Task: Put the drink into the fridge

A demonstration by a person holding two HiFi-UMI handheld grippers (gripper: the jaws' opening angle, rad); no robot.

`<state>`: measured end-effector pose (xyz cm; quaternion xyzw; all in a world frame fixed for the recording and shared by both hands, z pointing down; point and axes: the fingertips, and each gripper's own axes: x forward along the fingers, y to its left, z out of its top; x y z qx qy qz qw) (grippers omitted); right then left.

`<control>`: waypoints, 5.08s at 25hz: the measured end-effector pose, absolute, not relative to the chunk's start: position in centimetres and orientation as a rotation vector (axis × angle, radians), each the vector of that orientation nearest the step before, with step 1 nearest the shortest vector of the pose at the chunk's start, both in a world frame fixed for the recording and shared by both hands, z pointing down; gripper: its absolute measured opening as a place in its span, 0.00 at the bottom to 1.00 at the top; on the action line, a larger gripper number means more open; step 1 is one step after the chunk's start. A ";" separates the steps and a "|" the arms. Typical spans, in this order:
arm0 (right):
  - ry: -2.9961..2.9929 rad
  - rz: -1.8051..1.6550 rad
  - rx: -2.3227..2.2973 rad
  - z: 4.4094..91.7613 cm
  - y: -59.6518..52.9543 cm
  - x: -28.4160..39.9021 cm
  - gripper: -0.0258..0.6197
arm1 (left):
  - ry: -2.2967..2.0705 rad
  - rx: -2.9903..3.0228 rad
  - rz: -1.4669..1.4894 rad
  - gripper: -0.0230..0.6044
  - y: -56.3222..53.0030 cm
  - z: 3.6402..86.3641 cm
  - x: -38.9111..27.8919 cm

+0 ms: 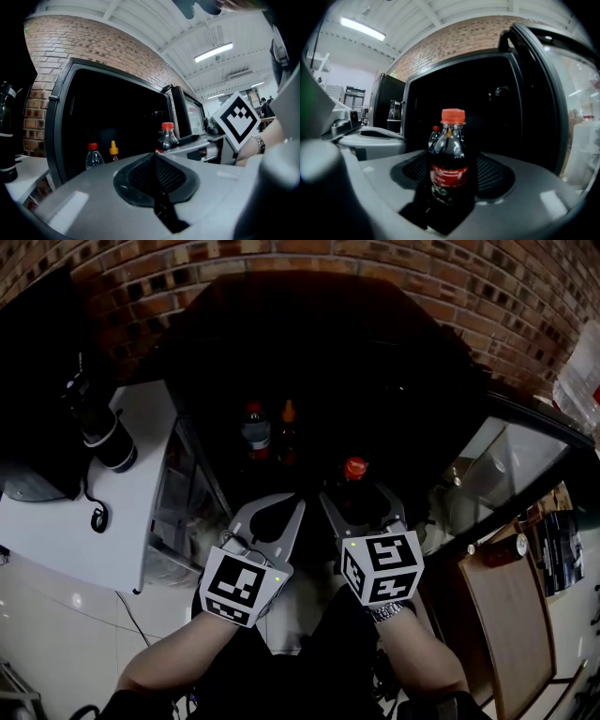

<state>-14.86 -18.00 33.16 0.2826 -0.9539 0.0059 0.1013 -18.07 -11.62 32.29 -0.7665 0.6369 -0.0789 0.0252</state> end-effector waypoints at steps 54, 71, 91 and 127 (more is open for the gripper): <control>-2.730 -0.010 0.787 38.0 -28.7 -23.9 0.51 | 2.095 -2.356 -0.250 0.04 -19.6 34.6 -25.6; -2.837 -0.046 0.864 32.3 -20.9 -15.6 0.45 | 1.981 -2.398 -0.190 0.04 -17.4 32.2 -19.2; -2.656 -0.009 1.356 31.8 -16.9 4.5 0.44 | 1.521 -2.656 -0.193 0.04 -14.0 32.0 -1.0; -2.334 0.091 1.820 32.6 -18.7 24.9 0.45 | 1.065 -2.822 -0.178 0.04 -15.3 31.0 17.6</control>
